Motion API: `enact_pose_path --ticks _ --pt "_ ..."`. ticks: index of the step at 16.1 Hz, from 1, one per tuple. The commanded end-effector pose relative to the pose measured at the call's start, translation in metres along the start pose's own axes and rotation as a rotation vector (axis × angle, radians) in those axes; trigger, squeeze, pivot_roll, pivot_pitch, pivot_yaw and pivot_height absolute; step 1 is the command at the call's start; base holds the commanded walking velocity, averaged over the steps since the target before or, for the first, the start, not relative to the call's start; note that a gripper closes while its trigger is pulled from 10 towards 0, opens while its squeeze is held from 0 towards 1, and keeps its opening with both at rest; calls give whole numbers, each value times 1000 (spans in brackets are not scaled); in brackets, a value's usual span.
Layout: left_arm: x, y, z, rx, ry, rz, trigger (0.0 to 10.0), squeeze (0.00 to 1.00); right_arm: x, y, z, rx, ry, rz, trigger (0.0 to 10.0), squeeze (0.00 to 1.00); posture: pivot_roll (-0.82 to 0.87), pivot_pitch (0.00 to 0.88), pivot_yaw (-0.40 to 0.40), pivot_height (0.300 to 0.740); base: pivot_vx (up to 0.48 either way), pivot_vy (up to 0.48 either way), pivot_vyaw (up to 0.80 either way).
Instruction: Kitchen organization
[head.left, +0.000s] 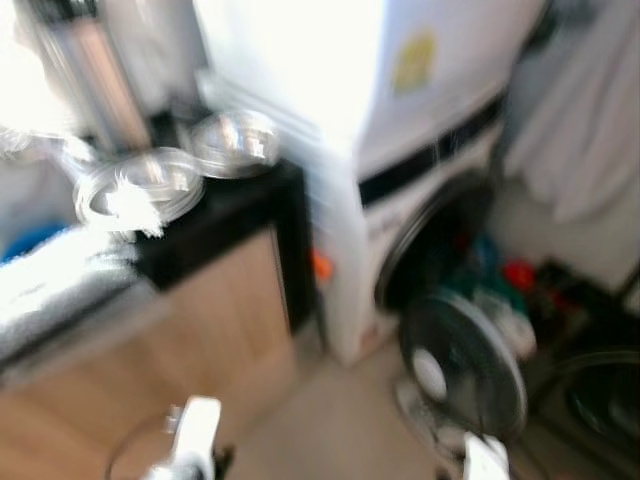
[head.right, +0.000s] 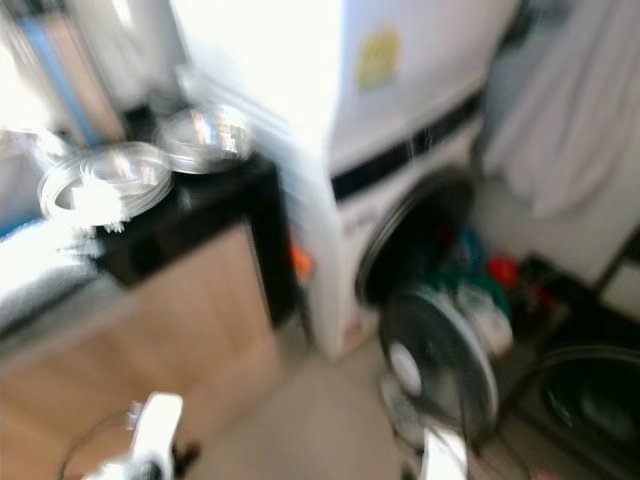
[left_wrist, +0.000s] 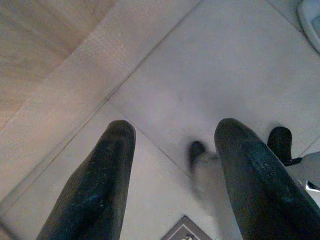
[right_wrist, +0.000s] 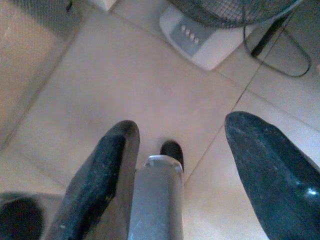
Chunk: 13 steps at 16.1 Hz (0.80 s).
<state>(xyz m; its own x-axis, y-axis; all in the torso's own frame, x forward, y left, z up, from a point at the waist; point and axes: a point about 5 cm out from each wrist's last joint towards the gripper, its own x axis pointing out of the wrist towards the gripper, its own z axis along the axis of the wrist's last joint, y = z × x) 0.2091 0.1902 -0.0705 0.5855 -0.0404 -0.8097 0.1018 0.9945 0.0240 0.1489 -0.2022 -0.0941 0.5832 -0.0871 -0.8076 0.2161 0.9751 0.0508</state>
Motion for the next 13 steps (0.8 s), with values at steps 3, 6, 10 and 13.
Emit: enact_pose_path --ticks 3,6,10,13 --pt "-2 10 -6 18 30 24 10000 0 2 13 4 -13 -9 42 10000 0 -6 13 28 740 0 357 800" --pt "-2 10 -5 22 26 25 10000 0 2 15 4 -33 -6 57 10000 0 -4 13 26 740 0 222 800" --pt "-2 10 -4 22 25 25 10000 0 2 19 2 -41 -1 77 10000 0 -5 13 26 740 0 0 800" --pt "-2 10 -4 18 22 24 10000 0 2 19 2 -47 1 83 10000 0 -5 13 24 740 0 0 800"
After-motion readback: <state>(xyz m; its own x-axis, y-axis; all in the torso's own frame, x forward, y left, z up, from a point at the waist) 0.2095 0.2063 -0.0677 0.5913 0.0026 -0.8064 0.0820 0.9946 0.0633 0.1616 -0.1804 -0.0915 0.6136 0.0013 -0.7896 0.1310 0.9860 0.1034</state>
